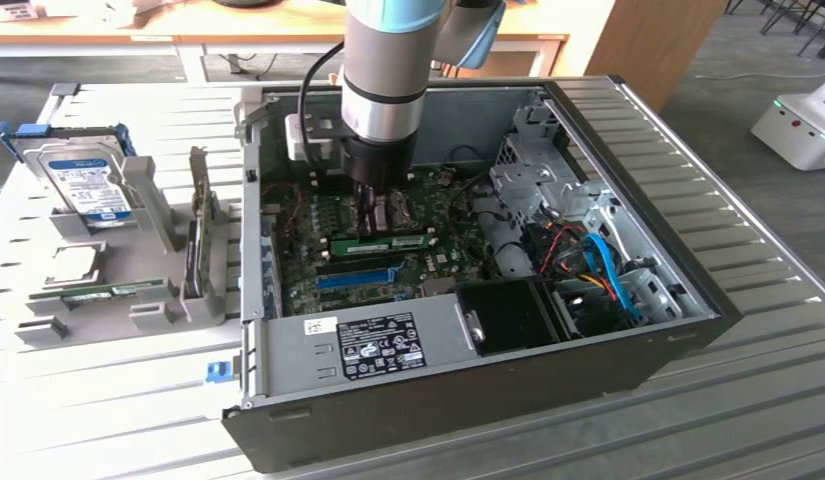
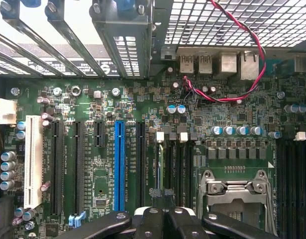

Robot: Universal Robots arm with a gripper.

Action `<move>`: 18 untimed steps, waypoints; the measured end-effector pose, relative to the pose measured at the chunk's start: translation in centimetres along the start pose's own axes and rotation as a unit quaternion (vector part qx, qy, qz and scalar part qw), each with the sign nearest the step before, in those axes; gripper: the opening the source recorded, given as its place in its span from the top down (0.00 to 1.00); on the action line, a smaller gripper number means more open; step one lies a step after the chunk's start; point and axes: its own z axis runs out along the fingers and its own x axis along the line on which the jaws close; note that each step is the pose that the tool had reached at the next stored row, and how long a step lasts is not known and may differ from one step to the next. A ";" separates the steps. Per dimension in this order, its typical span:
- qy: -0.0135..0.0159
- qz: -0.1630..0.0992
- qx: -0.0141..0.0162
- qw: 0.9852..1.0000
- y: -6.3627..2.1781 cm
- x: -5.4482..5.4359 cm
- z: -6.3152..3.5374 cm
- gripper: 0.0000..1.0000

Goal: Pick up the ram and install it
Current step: 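Press down the ram until it locks into place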

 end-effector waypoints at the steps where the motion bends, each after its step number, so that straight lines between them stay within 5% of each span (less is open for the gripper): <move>1: 0.000 0.000 0.000 1.000 0.00 0.0 0.00 0.89; 18: 0.000 0.000 0.000 1.000 0.04 0.0 0.28 0.89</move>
